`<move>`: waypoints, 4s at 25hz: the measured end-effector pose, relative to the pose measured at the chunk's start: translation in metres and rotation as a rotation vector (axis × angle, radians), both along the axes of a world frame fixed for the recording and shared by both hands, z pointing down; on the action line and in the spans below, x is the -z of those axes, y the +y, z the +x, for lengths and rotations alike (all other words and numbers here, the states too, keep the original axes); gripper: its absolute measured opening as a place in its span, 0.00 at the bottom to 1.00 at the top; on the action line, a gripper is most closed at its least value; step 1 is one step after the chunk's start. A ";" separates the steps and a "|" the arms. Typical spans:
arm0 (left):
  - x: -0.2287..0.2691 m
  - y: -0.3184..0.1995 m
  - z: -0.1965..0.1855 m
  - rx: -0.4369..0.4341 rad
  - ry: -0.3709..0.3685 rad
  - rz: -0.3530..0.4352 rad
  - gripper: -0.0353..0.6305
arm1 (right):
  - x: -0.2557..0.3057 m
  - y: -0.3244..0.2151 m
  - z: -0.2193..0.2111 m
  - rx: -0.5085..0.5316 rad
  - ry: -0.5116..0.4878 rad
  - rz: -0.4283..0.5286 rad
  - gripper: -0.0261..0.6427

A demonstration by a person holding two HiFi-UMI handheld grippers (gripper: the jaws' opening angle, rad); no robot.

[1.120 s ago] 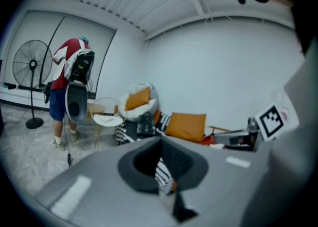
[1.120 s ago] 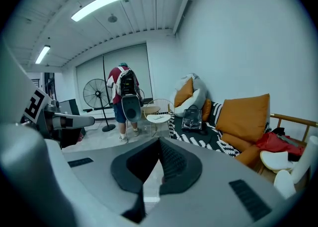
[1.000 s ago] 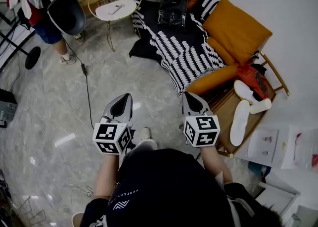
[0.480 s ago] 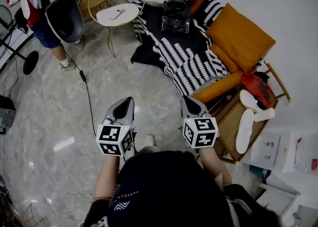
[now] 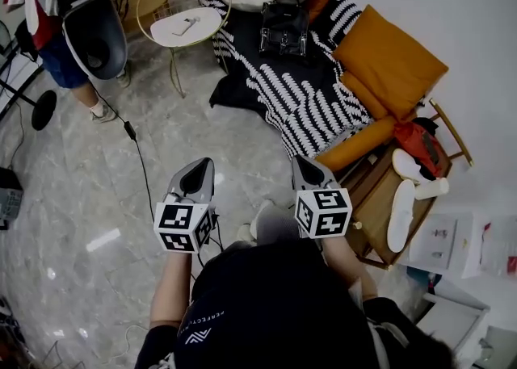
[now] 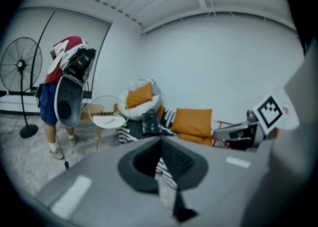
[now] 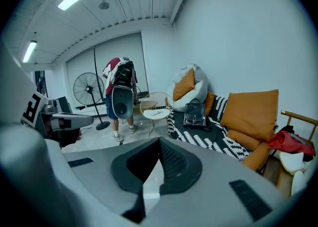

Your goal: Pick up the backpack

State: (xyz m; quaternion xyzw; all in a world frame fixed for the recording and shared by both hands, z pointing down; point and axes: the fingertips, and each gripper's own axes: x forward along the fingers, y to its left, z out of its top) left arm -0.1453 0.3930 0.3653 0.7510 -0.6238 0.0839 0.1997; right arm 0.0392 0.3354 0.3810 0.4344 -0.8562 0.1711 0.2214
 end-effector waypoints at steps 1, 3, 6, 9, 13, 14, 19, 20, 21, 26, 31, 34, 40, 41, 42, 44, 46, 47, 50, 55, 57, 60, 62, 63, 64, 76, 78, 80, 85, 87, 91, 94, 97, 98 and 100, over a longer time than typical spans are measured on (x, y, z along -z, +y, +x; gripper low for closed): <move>-0.001 -0.007 -0.002 0.000 -0.001 0.000 0.06 | 0.000 -0.008 0.000 -0.007 -0.004 0.001 0.03; -0.003 -0.022 -0.003 -0.001 -0.003 0.002 0.06 | -0.002 -0.024 -0.001 -0.017 -0.010 0.003 0.03; -0.007 -0.044 -0.004 0.002 -0.005 -0.001 0.06 | -0.011 -0.050 -0.003 -0.022 -0.011 -0.008 0.03; -0.012 -0.075 -0.015 0.026 0.004 -0.007 0.06 | -0.017 -0.081 -0.013 -0.009 -0.011 -0.015 0.03; -0.017 -0.123 -0.022 0.036 0.015 -0.019 0.06 | -0.020 -0.129 -0.023 0.003 -0.006 -0.018 0.03; -0.018 -0.135 -0.023 0.032 0.012 -0.022 0.06 | -0.020 -0.142 -0.025 0.003 -0.008 -0.021 0.03; -0.024 -0.191 -0.020 0.019 0.018 -0.041 0.06 | -0.026 -0.195 -0.024 0.001 -0.001 -0.044 0.03; -0.026 -0.201 -0.019 0.013 0.018 -0.044 0.06 | -0.027 -0.205 -0.023 -0.003 -0.001 -0.046 0.03; -0.027 -0.212 -0.018 0.008 0.019 -0.047 0.06 | -0.028 -0.215 -0.022 -0.009 -0.003 -0.049 0.03; -0.032 -0.258 -0.008 -0.006 0.008 -0.055 0.06 | -0.036 -0.257 -0.013 -0.006 -0.017 -0.067 0.03; -0.036 -0.293 -0.001 -0.017 0.011 -0.044 0.06 | -0.042 -0.284 -0.007 -0.003 -0.018 -0.070 0.03; -0.038 -0.312 0.007 -0.045 0.044 -0.051 0.06 | -0.043 -0.299 -0.002 -0.004 -0.015 -0.070 0.03; -0.040 -0.341 0.028 -0.105 0.042 -0.054 0.06 | -0.039 -0.318 0.012 -0.026 -0.036 -0.064 0.03; -0.040 -0.345 0.029 -0.107 0.042 -0.054 0.06 | -0.039 -0.319 0.013 -0.029 -0.042 -0.065 0.03; -0.041 -0.348 0.030 -0.112 0.039 -0.058 0.06 | -0.039 -0.321 0.014 -0.032 -0.048 -0.067 0.03; -0.045 -0.354 0.035 -0.128 0.022 -0.068 0.06 | -0.041 -0.323 0.017 -0.043 -0.058 -0.072 0.03; -0.048 -0.361 0.041 -0.149 0.006 -0.077 0.06 | -0.044 -0.326 0.023 -0.061 -0.065 -0.078 0.03; -0.049 -0.365 0.045 -0.158 0.002 -0.078 0.06 | -0.045 -0.328 0.026 -0.070 -0.068 -0.080 0.03; -0.050 -0.378 0.054 -0.180 0.003 -0.073 0.07 | -0.048 -0.339 0.034 -0.094 -0.078 -0.081 0.03; -0.059 -0.409 0.060 -0.212 0.005 -0.082 0.09 | -0.048 -0.367 0.038 -0.112 -0.098 -0.073 0.04; -0.063 -0.425 0.060 -0.215 0.010 -0.085 0.14 | -0.050 -0.380 0.037 -0.108 -0.097 -0.074 0.07; -0.072 -0.453 0.058 -0.213 0.013 -0.097 0.18 | -0.054 -0.404 0.036 -0.101 -0.090 -0.075 0.11; -0.077 -0.475 0.055 -0.209 0.014 -0.105 0.22 | -0.056 -0.423 0.035 -0.098 -0.085 -0.075 0.15; -0.079 -0.485 0.053 -0.207 0.013 -0.110 0.23 | -0.058 -0.433 0.035 -0.098 -0.079 -0.075 0.16; -0.081 -0.496 0.051 -0.205 0.013 -0.113 0.23 | -0.059 -0.443 0.034 -0.097 -0.070 -0.075 0.17; -0.132 -0.615 0.026 -0.204 0.006 -0.220 0.30 | -0.101 -0.565 0.017 -0.109 -0.016 -0.158 0.24; -0.142 -0.629 0.023 -0.200 -0.001 -0.235 0.31 | -0.113 -0.578 0.016 -0.112 -0.008 -0.177 0.25; -0.153 -0.644 0.019 -0.195 -0.008 -0.247 0.31 | -0.125 -0.594 0.017 -0.116 0.002 -0.193 0.25; -0.181 -0.677 0.018 -0.202 -0.039 -0.299 0.31 | -0.160 -0.628 0.023 -0.120 0.019 -0.245 0.25; -0.190 -0.687 0.016 -0.202 -0.047 -0.307 0.31 | -0.172 -0.640 0.022 -0.119 0.029 -0.261 0.25; -0.212 -0.711 0.010 -0.188 -0.046 -0.313 0.32 | -0.201 -0.667 0.018 -0.118 0.048 -0.288 0.25; -0.229 -0.725 0.008 -0.184 -0.052 -0.326 0.32 | -0.222 -0.684 0.016 -0.118 0.052 -0.311 0.25; -0.244 -0.736 0.006 -0.185 -0.066 -0.344 0.32 | -0.240 -0.700 0.014 -0.111 0.058 -0.325 0.25; -0.250 -0.740 0.004 -0.184 -0.070 -0.349 0.33 | -0.245 -0.705 0.013 -0.107 0.060 -0.325 0.25; -0.260 -0.746 0.002 -0.181 -0.078 -0.357 0.34 | -0.256 -0.716 0.013 -0.103 0.062 -0.324 0.25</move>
